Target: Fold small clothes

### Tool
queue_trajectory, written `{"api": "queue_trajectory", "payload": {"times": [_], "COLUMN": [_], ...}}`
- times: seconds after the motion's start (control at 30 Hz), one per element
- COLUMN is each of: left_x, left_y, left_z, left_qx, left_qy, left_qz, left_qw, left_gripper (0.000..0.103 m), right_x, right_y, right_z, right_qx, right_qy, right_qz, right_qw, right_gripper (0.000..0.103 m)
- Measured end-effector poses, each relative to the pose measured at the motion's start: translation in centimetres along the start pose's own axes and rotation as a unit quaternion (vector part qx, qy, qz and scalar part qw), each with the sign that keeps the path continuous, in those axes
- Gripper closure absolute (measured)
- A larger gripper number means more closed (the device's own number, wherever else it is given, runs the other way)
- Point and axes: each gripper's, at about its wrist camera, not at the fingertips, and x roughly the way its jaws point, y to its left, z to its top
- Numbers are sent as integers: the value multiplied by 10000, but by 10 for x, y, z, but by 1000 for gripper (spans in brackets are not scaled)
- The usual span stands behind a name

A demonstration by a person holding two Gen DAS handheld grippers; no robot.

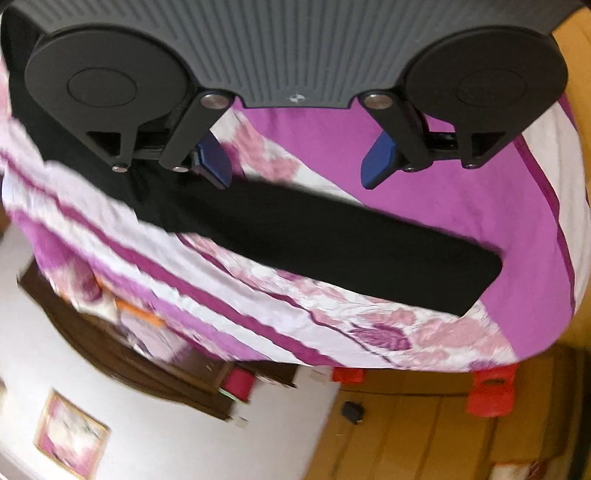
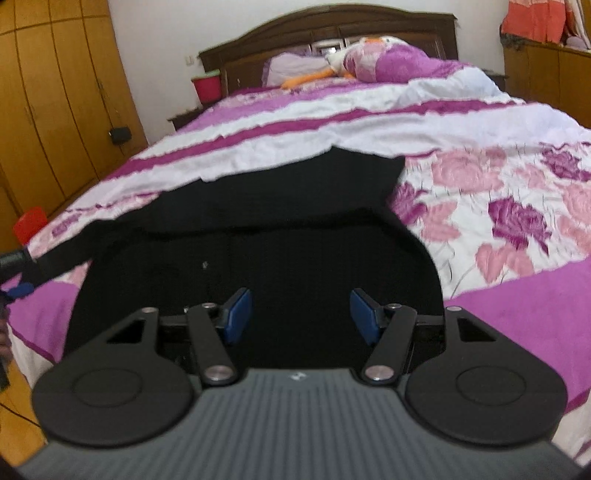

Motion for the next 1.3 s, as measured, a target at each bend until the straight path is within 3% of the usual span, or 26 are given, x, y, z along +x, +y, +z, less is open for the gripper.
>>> {"api": "queue_trajectory", "payload": {"times": [0.17,0.3,0.47,0.6,0.63,0.67,0.7,0.77,0.8,1.03,1.3], "left_x": [29,55,89,103,103,103,102,100,98,62,27], "left_y": [28,45,49,48,48,49,49,57,62,49,-51], "left_z": [12,18,27,33,33,34,35,38,39,72,117], "left_qx": [-669,-1066,-930,-968,-970,-962,-946,-1050,-1139,-522,464], "left_qy": [79,181,30,-217,-285,-336,-358,-371,-392,-1035,-1517], "left_qz": [231,105,49,232,289,362,472,500,411,-85,-879], "left_qw": [9975,9941,9956,9948,9945,9941,9937,9925,9919,9932,9834], "left_gripper": [22,21,16,18,26,42,52,84,88,94,94], "right_x": [8,15,25,29,29,29,29,29,29,29,28], "right_y": [1,2,7,9,9,8,7,5,4,-1,-3], "right_z": [-6,-7,-10,-13,-13,-13,-13,-12,-12,-10,-9], "right_qx": [59,114,107,91,99,105,107,131,158,300,405], "right_qy": [135,192,321,386,395,396,386,346,329,253,196], "right_qz": [-150,-257,-301,-313,-323,-335,-345,-381,-392,-348,-227], "right_qw": [9998,9994,9990,9987,9987,9986,9986,9986,9986,9986,9987], "right_gripper": [41,41,41,41,41,41,41,41,41,42,41]}}
